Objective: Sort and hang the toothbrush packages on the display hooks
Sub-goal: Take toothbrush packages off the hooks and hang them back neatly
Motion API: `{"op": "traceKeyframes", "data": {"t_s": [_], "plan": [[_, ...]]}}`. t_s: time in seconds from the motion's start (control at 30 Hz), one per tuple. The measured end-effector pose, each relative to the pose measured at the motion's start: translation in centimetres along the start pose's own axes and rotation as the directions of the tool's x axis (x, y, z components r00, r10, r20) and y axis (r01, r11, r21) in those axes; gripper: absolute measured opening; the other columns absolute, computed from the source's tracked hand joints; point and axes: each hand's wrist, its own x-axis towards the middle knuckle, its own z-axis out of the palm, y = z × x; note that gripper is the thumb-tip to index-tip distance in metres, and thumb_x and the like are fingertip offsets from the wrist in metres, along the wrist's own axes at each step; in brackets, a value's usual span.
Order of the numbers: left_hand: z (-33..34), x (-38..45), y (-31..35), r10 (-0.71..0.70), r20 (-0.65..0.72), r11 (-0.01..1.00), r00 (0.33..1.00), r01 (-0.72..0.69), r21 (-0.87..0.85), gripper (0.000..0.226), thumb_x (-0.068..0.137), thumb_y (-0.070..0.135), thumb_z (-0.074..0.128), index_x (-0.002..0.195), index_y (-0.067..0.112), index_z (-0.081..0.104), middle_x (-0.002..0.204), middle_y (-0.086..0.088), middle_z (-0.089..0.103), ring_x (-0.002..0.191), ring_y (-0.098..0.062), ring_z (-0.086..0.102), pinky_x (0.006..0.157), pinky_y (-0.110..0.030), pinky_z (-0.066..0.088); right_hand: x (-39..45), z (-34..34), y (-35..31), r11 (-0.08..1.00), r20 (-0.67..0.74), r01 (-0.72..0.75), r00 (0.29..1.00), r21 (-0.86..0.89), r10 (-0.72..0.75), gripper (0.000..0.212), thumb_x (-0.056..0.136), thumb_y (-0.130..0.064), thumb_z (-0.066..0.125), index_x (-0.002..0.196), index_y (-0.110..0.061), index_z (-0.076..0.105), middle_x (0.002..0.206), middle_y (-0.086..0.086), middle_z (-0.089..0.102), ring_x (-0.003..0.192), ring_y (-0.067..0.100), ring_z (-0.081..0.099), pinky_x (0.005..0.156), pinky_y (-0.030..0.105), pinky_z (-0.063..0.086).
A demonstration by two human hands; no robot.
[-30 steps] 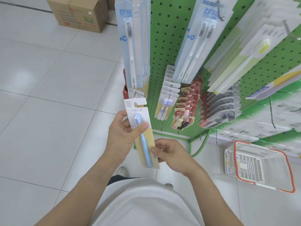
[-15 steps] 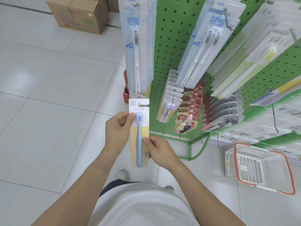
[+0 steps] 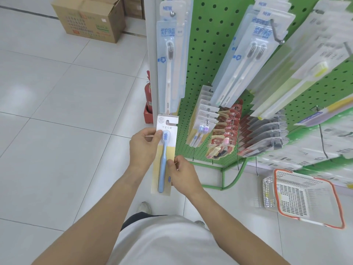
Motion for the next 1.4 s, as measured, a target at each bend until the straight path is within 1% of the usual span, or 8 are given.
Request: {"op": "traceKeyframes", "data": {"t_s": [0.27,0.47,0.63,0.8,0.93,1.1,1.27,1.4], "plan": [[0.4,1.5,-0.6,0.059,0.019,0.997,0.998,-0.06,0.057,0.009,0.094,0.021,0.069,0.101,0.016,0.068,0.115,0.006,0.068,0.104,-0.005,0.066,0.071,-0.006,0.048,2.4,-0.3,-0.9,0.994,0.062,-0.094,0.993,-0.056,0.097,0.033,0.104,-0.032,0.045,0.076,-0.015,0.045,0.074,0.002,0.053,0.075,0.026,0.05,0.063,0.033,0.035],[0.0,3.2,-0.4,0.119,0.114,0.985,0.986,-0.131,0.109,0.007,0.093,0.019,0.07,0.096,0.013,0.072,0.116,0.008,0.072,0.1,-0.005,0.067,0.093,-0.026,0.052,4.1,-2.2,-3.5,0.989,-0.023,0.022,0.999,-0.145,-0.026,0.04,0.1,-0.024,0.051,0.137,-0.009,0.047,0.128,0.014,0.062,0.111,0.033,0.062,0.088,0.037,0.052],[-0.6,4.2,0.2,0.174,0.201,0.973,0.964,-0.199,0.112,0.008,0.094,0.011,0.068,0.093,0.018,0.07,0.118,0.005,0.072,0.101,-0.007,0.067,0.086,-0.005,0.045,3.8,-4.1,-6.0,0.98,-0.187,0.178,0.963,-0.087,-0.192,0.064,0.096,-0.002,0.052,0.154,-0.011,0.027,0.155,0.012,0.035,0.137,0.027,0.044,0.097,0.022,0.033],[-0.8,4.9,0.2,0.165,0.26,0.969,0.951,-0.206,0.136,0.008,0.094,0.013,0.068,0.093,0.021,0.069,0.101,0.005,0.073,0.102,-0.013,0.067,0.092,-0.025,0.05,5.1,-4.9,-7.8,0.964,-0.155,0.235,0.955,-0.125,-0.253,0.059,0.089,0.0,0.057,0.145,-0.01,0.044,0.141,0.011,0.053,0.128,0.027,0.052,0.098,0.029,0.043],[-1.1,5.3,0.1,0.165,0.272,0.968,0.948,-0.209,0.139,0.006,0.093,0.015,0.07,0.089,0.02,0.068,0.092,0.006,0.072,0.098,-0.014,0.069,0.081,-0.013,0.046,6.4,-5.3,-7.9,0.964,-0.135,0.236,0.958,-0.124,-0.252,0.038,0.093,-0.008,0.061,0.13,-0.009,0.056,0.125,0.007,0.064,0.112,0.023,0.059,0.087,0.027,0.045],[-1.6,6.0,-0.4,0.148,0.294,0.982,0.944,-0.175,0.068,0.012,0.088,0.016,0.076,0.092,0.024,0.067,0.096,0.006,0.075,0.096,-0.011,0.071,0.091,-0.03,0.055,7.4,-5.0,-6.9,0.971,-0.206,0.236,0.953,0.032,-0.224,0.013,0.097,-0.018,0.065,0.11,-0.015,0.062,0.1,0.0,0.069,0.088,0.015,0.063,0.071,0.018,0.047],[-1.8,6.6,-0.1,0.13,0.308,0.991,0.942,-0.137,0.0,0.024,0.086,0.012,0.078,0.105,0.011,0.065,0.1,0.003,0.074,0.092,-0.01,0.071,0.073,-0.013,0.055,7.3,-3.9,-6.3,0.963,-0.347,0.234,0.921,0.133,-0.176,0.015,0.095,-0.02,0.069,0.108,-0.015,0.064,0.095,-0.007,0.067,0.084,0.0,0.062,0.072,0.006,0.047],[-2.0,7.4,-0.6,0.164,0.351,0.984,0.922,-0.179,0.01,0.024,0.085,0.015,0.079,0.106,0.012,0.066,0.101,0.003,0.074,0.093,-0.014,0.071,0.081,-0.024,0.058,7.1,-3.0,-6.2,0.964,-0.422,0.248,0.887,0.093,-0.188,0.023,0.094,-0.023,0.071,0.114,-0.015,0.065,0.096,-0.012,0.065,0.094,0.007,0.063,0.077,0.007,0.046]]}}
